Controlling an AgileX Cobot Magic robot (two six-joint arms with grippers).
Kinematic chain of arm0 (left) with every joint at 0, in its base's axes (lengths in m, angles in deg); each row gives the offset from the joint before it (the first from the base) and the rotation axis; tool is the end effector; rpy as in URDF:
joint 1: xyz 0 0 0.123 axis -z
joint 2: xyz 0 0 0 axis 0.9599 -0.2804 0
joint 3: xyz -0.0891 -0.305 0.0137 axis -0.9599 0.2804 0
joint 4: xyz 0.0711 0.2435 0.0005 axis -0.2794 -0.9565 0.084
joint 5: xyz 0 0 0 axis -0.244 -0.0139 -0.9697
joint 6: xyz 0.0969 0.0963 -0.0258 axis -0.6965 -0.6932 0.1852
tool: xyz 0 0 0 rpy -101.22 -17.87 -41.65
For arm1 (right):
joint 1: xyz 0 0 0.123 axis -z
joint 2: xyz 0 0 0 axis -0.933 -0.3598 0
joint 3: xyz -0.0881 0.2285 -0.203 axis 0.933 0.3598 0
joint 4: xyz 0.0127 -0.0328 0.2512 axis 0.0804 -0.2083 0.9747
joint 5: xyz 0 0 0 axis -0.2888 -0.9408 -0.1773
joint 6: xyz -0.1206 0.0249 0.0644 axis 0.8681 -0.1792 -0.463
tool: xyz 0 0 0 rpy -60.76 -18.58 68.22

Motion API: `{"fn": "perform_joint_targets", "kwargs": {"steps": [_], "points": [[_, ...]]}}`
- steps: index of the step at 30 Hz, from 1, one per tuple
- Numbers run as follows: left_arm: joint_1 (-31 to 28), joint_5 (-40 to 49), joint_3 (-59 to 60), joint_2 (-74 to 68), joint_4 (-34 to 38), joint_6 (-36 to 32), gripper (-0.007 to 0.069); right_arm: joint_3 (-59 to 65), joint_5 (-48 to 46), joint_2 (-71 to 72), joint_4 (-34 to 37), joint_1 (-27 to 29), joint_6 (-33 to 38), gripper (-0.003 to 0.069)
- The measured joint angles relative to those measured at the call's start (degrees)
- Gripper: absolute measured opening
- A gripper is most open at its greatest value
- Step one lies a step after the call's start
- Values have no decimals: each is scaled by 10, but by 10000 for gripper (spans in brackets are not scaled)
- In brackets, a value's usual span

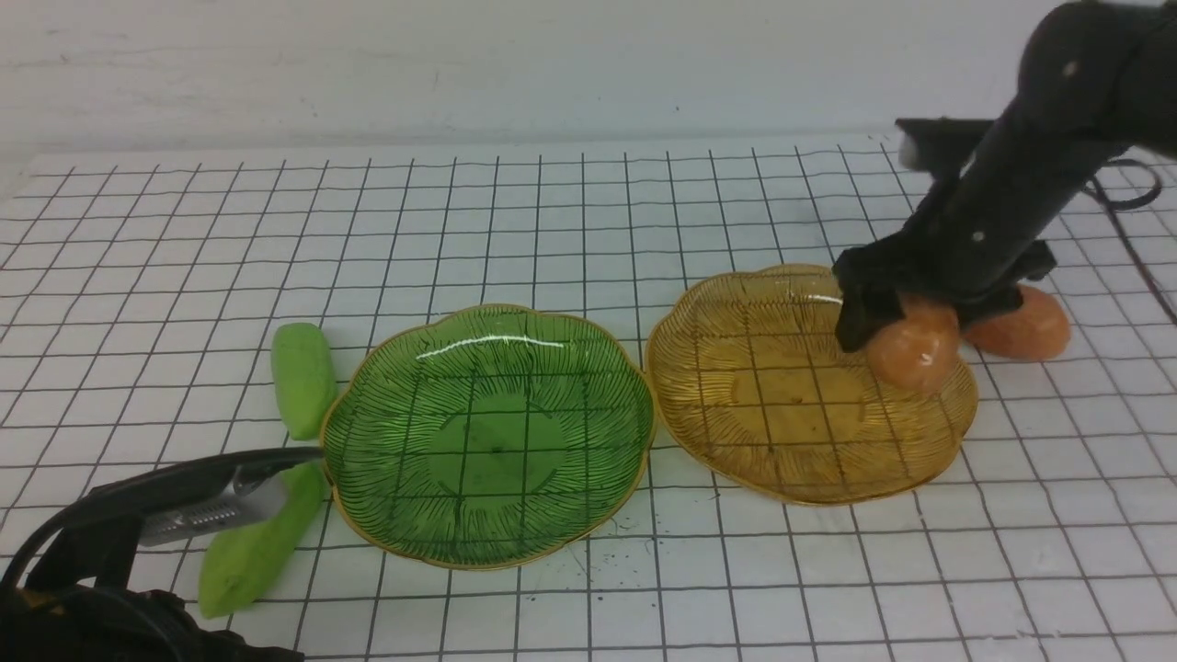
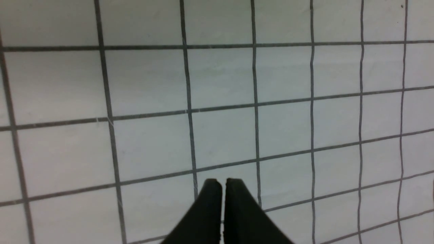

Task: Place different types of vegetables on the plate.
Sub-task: 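Put the potato onto the plate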

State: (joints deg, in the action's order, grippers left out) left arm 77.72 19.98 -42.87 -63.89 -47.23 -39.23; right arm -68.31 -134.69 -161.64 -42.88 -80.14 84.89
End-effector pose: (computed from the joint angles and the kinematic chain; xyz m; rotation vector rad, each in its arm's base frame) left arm 0.1473 -0.0621 0.2017 -0.0216 2.7989 -0.5876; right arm 0.4267 0.1064 0.2075 -0.3175 2.9683 0.2503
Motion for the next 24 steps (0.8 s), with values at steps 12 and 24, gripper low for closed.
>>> {"fn": "perform_joint_targets", "kwargs": {"steps": [12, 24], "points": [[0, -1, 0, 0, 7, 0, -4, -15, 17, -24, -93, -9, -95, 690], [0, -1, 0, 0, 11, 0, -4, -93, -8, -26, -235, 27, -98, 648]]}}
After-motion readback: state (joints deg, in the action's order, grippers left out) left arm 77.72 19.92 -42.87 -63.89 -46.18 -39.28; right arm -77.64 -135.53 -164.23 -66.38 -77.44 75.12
